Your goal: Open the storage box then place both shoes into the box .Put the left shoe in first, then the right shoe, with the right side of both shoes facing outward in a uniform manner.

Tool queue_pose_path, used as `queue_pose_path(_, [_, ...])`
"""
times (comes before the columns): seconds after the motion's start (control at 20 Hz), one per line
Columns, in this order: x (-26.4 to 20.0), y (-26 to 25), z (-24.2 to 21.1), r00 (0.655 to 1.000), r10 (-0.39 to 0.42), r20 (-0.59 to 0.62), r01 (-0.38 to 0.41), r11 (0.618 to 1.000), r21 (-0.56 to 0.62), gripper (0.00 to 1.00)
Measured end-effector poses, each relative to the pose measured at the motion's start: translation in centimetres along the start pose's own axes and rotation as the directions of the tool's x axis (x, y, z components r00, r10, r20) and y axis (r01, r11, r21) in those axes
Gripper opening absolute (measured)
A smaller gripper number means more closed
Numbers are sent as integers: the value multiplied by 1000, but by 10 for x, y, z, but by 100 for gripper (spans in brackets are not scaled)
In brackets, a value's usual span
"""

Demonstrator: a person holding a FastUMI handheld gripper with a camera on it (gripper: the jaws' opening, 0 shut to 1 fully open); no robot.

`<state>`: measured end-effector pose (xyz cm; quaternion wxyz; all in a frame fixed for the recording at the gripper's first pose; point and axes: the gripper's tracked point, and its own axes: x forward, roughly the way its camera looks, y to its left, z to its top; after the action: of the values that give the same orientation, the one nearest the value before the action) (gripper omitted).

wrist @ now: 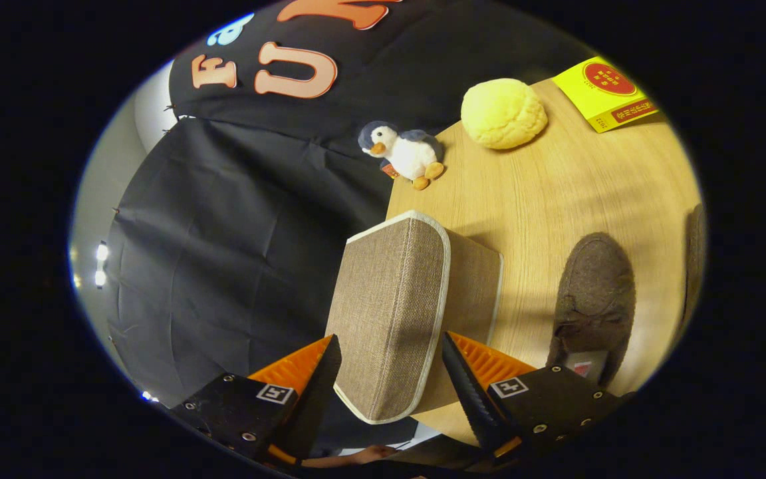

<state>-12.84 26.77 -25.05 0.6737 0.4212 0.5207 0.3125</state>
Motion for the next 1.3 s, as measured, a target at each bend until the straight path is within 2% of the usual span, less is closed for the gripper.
queue_pose_path(0.25, [28,-7,-9,996,87,18,-86,995,-47,92])
queue_pose_path(0.35, [36,-17,-10,996,81,37,-78,995,-63,91])
queue_pose_path(0.55, [43,-16,-9,991,122,62,-119,992,-47,91])
queue_pose_path(0.7, [45,-11,-13,984,169,47,-169,986,1,91])
queue_pose_path(0.8, [45,-3,-12,972,228,51,-230,971,57,91])
queue_pose_path(1.0, [38,-3,-7,956,279,95,-291,943,163,87])
queue_pose_path(1.1, [44,-18,-11,969,226,99,-238,960,145,83])
queue_pose_path(1.2, [36,-7,-8,948,291,129,-312,928,203,81])
queue_pose_path(1.3, [36,-8,-4,944,286,161,-314,930,189,81])
